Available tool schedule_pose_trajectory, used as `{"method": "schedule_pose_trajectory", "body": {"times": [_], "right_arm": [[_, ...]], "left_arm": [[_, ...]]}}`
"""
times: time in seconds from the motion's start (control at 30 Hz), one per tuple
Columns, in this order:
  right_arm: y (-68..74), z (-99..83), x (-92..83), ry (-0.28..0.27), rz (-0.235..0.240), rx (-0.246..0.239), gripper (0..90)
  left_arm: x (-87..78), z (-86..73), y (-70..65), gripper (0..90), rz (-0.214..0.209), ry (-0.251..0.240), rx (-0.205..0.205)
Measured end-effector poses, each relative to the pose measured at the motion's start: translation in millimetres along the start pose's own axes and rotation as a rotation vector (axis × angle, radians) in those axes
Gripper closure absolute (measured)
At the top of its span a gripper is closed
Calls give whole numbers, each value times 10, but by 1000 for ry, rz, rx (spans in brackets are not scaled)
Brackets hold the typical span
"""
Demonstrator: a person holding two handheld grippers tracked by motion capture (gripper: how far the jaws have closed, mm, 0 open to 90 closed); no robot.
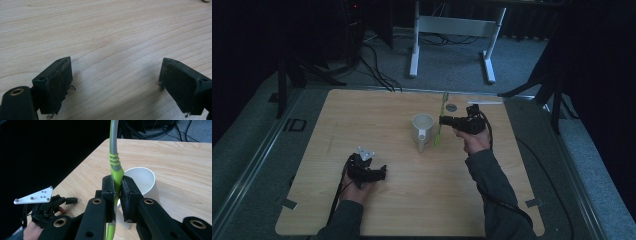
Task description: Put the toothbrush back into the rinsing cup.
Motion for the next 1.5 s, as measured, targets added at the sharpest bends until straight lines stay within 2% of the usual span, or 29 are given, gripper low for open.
{"method": "schedule_pose_trajectory", "body": {"times": [1.5], "right_arm": [[94,103,87,-82,-19,-12,819]], "left_arm": [[1,0,-5,120,1,-2,-1]]}}
Point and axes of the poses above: each handheld gripper's, and its own axes: x roughly forward along the jaws, z roughly out of its top, y roughly to its left, the point moved 4 cm from there along x, roughly forward along the jaws, and after that the axes turned 9 degrees about x, right-handed, at the moved point
